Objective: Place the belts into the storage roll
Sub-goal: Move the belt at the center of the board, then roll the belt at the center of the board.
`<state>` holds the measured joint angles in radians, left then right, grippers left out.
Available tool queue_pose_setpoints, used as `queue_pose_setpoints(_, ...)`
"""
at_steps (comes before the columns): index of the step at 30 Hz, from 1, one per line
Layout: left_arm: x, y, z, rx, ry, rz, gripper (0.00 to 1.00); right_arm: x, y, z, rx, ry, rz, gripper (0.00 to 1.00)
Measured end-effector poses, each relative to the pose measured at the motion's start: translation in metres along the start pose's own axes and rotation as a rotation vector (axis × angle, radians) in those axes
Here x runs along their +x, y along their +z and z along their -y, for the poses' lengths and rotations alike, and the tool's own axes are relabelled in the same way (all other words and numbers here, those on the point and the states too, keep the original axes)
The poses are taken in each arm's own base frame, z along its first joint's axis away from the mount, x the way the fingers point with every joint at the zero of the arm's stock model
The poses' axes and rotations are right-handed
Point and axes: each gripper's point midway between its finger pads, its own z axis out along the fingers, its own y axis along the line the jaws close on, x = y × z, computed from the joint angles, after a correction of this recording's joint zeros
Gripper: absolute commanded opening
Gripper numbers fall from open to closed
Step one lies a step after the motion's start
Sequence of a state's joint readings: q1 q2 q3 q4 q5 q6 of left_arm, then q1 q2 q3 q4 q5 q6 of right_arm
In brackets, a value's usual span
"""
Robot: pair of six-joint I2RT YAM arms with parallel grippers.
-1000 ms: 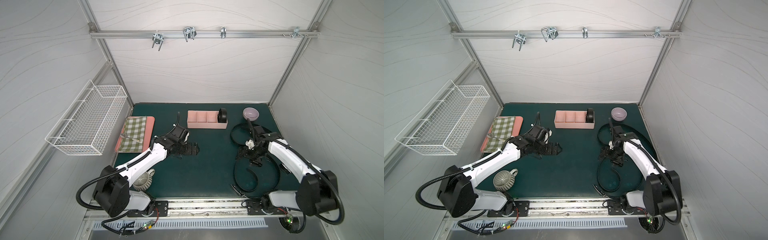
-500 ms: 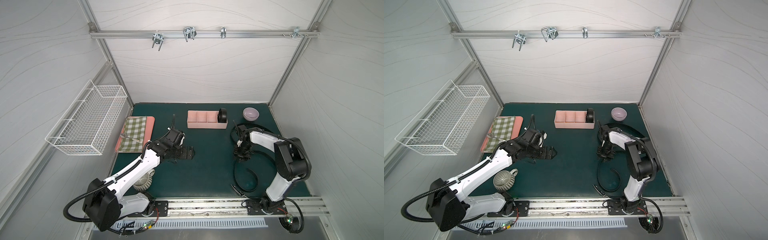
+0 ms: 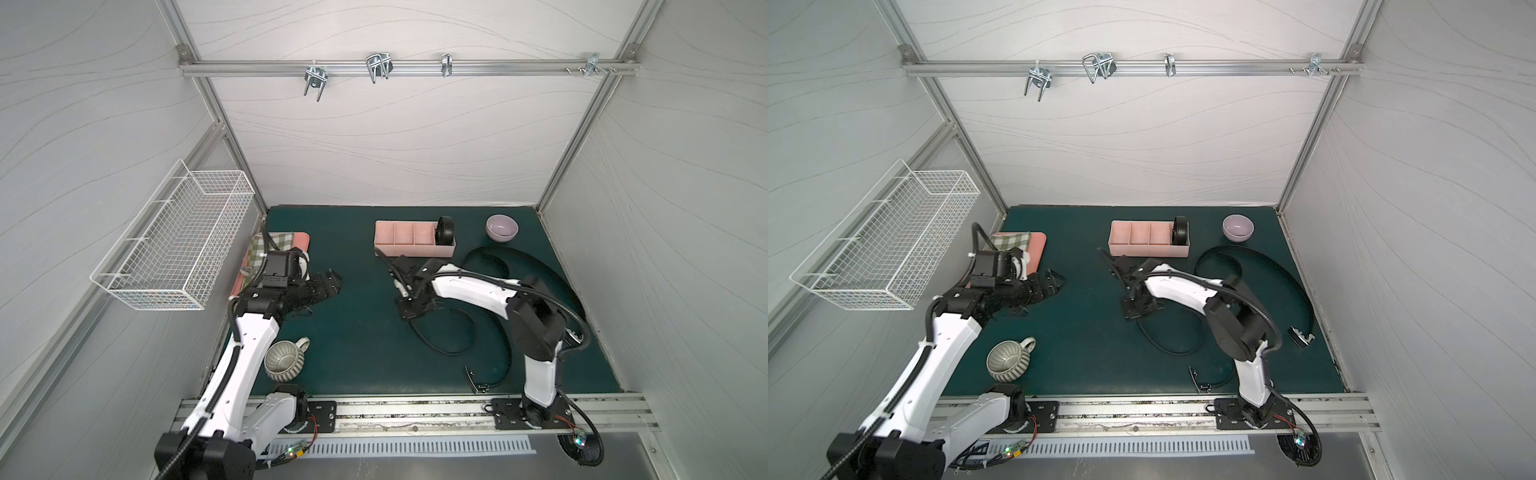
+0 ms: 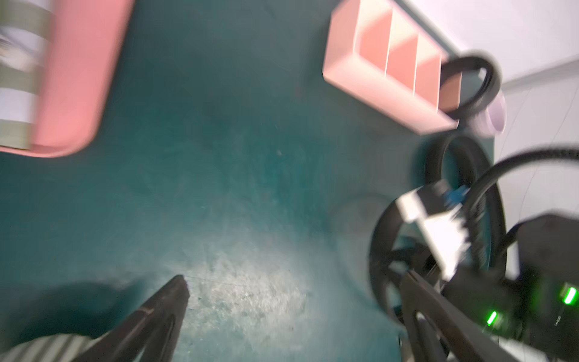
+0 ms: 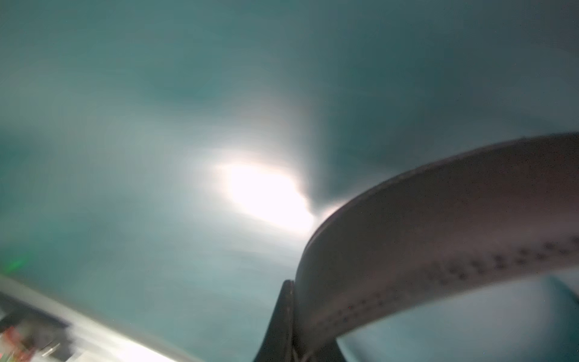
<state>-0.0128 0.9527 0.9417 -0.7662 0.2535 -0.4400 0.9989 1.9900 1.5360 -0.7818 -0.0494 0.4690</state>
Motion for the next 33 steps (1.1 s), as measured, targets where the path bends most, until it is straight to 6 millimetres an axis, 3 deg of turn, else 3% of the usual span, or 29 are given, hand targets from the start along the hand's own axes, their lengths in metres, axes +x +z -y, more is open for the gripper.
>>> queue_pose_setpoints(2,-0.013,-0.021,-0.010,-0.016,-0.039,0.101,0.99,0.000,0.010,-0.044,-0.043,-0.141,0.013,0.08)
queue_pose_setpoints(5,-0.019,-0.040,-0.018,-0.028,-0.076,0.196,0.99,0.024,0.021,-0.075,-0.067,-0.304,-0.013,0.07)
queue_pose_setpoints(6,-0.017,-0.043,-0.019,-0.026,-0.084,0.207,0.99,0.033,0.024,-0.077,-0.070,-0.331,-0.026,0.13)
queue_pose_setpoints(7,-0.015,-0.044,-0.020,-0.024,-0.095,0.214,0.99,0.045,0.028,-0.073,-0.075,-0.353,-0.047,0.27)
queue_pose_setpoints(8,-0.013,-0.043,-0.021,-0.025,-0.105,0.213,0.99,0.056,0.030,-0.064,-0.073,-0.359,-0.062,0.45)
queue_pose_setpoints(10,-0.008,-0.037,-0.026,-0.031,-0.129,0.197,0.99,0.079,0.026,-0.036,-0.058,-0.345,-0.104,0.69)
queue_pose_setpoints(12,-0.003,-0.027,-0.029,-0.033,-0.144,0.170,0.99,0.094,0.012,-0.015,-0.052,-0.330,-0.103,0.86)
queue_pose_setpoints(14,0.003,-0.016,-0.030,-0.021,-0.153,0.128,0.99,0.095,-0.016,-0.005,-0.068,-0.325,-0.041,0.95)
queue_pose_setpoints(18,0.009,0.006,-0.019,0.036,-0.134,0.042,0.99,0.079,-0.083,-0.014,-0.161,-0.320,0.151,0.99)
queue_pose_setpoints(20,0.021,0.018,-0.004,0.056,-0.054,-0.023,0.99,0.069,-0.113,-0.001,-0.203,-0.249,0.237,0.99)
queue_pose_setpoints(22,0.045,0.033,0.026,0.096,0.097,-0.126,0.99,0.056,-0.134,0.036,-0.212,-0.113,0.303,0.99)
queue_pose_setpoints(25,0.088,0.053,0.067,0.165,0.330,-0.271,0.99,0.043,-0.146,0.104,-0.160,0.106,0.354,0.99)
queue_pose_setpoints(27,0.115,0.062,0.082,0.183,0.466,-0.351,0.99,0.045,-0.148,0.135,-0.119,0.203,0.352,0.99)
queue_pose_setpoints(30,0.142,0.073,0.091,0.172,0.626,-0.449,0.99,0.050,-0.152,0.160,-0.079,0.273,0.339,0.99)
queue_pose_setpoints(33,0.148,0.080,0.099,0.122,0.776,-0.475,0.99,0.049,-0.153,0.174,-0.083,0.339,0.314,0.99)
